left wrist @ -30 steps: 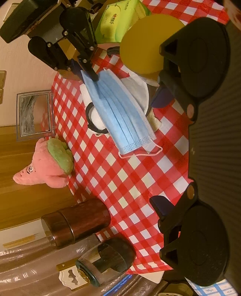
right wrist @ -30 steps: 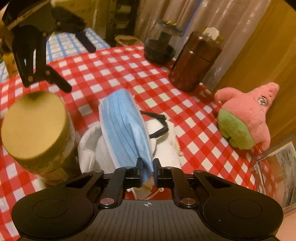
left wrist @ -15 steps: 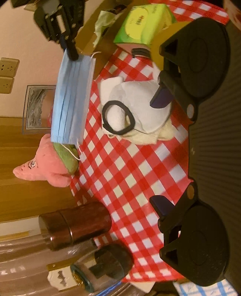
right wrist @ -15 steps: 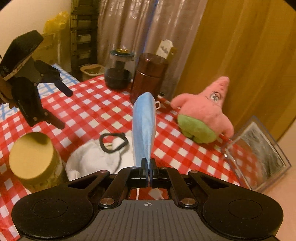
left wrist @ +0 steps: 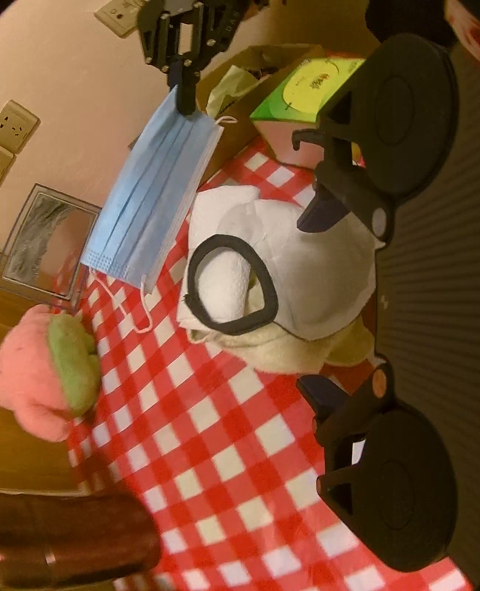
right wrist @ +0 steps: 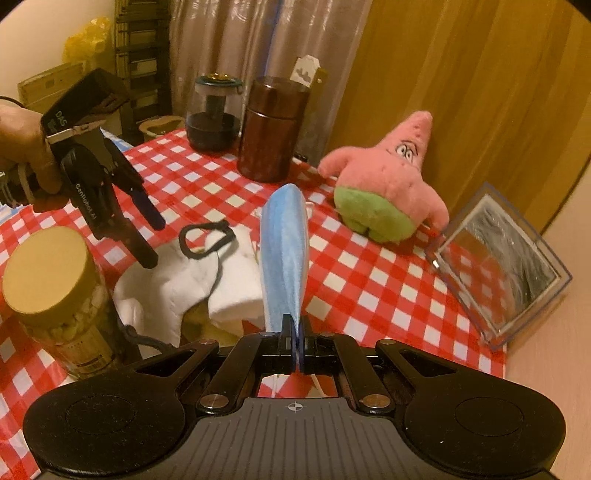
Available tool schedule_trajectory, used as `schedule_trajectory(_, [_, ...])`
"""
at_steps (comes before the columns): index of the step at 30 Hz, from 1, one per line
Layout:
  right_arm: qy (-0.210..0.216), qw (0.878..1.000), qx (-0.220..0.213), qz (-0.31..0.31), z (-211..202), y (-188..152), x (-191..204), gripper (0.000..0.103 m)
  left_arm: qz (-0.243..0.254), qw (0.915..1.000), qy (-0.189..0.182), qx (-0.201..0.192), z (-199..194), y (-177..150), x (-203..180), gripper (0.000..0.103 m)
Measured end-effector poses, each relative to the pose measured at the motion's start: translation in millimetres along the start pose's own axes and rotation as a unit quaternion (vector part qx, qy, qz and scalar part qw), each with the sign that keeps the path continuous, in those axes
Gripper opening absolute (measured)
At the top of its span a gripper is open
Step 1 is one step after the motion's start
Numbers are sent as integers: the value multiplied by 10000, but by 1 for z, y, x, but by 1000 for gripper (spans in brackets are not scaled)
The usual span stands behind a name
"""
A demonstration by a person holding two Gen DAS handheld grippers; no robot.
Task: Organize soft objects
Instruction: 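Lift the blue mask with the right tool while the left tool grasps the grey item's black loop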
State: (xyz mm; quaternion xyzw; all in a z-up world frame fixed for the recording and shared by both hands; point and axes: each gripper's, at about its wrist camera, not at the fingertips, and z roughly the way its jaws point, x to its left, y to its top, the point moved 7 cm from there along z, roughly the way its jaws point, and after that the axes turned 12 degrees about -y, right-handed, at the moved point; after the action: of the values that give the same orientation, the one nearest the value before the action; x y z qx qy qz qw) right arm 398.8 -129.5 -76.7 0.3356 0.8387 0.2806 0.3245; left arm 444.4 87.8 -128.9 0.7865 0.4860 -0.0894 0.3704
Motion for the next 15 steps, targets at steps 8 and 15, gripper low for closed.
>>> schedule_trajectory(8, [-27,9999,72,132,4,-9,-1,1,-406,9987,-286,120,17,-7,12,69])
schedule_trajectory(15, [-106,9993,33,369,-8,-12,-4,1,-431,9985,-313,129,16,-8,6,31])
